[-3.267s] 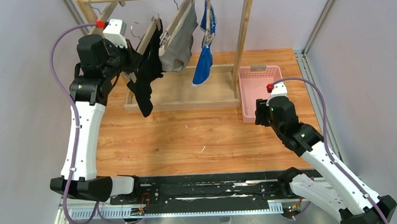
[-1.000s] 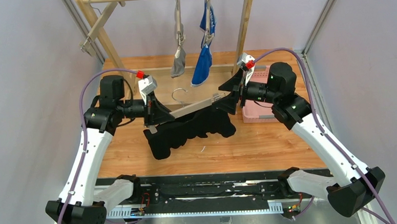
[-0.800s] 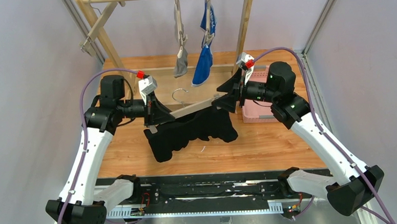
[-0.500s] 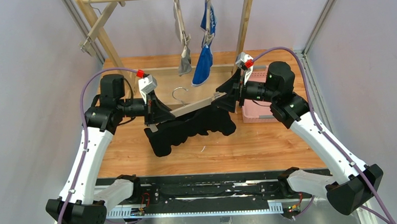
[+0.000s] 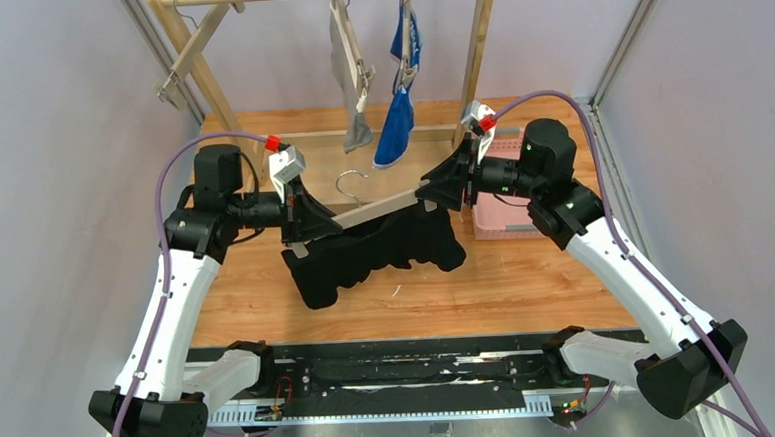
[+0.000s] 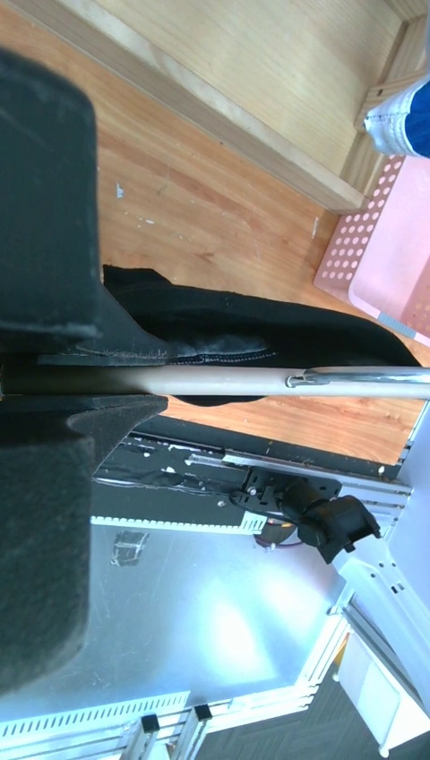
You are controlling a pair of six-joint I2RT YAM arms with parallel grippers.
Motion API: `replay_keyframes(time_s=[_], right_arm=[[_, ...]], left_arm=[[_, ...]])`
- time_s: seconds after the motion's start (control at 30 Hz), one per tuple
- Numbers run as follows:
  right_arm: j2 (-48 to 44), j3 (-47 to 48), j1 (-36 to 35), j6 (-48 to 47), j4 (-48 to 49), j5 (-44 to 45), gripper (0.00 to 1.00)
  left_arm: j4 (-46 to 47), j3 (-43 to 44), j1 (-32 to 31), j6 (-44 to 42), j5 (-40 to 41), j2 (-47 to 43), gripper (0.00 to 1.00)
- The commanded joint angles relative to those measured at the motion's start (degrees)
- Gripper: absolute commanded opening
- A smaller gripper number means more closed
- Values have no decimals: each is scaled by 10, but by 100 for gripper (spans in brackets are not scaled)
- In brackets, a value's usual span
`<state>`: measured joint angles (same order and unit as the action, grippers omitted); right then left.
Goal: Remove the underwear clipped to the hanger
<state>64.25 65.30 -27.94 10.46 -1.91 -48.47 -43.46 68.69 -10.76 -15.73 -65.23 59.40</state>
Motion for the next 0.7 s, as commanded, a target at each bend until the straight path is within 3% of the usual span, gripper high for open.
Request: replay_keyframes(time_s=[0.0,0.1,0.13,0.33,0.37,0.47,0.5,0.57,0.67], right_arm=[[4,5,4,10,10,-30,27],[4,9,4,11,9,-38,4],[3,10,4,11,8,-40,1],[-12,8,5,-2,9,-38,0],[-13,9,6,-3,9,-37,2],[-16,13,9,-4,12,-40,50],[-17,14,9,-4,16,-40,61],[-17,18,10,-4,21,-48,66],[-10,31,13,2,24,-66,66]], left_arm=[[38,13,-3,18,-14,-9,0],[62,12,-3,31,-25,-9,0],[67,13,-3,36,-25,-9,0],[78,21,-3,44,-26,-7,0],[76,24,-3,42,-27,-7,0],[48,38,-3,17,-31,-8,0],[41,42,-3,11,-34,-8,0],[39,42,-3,9,-40,-11,0],[43,40,-3,11,-42,-15,0]])
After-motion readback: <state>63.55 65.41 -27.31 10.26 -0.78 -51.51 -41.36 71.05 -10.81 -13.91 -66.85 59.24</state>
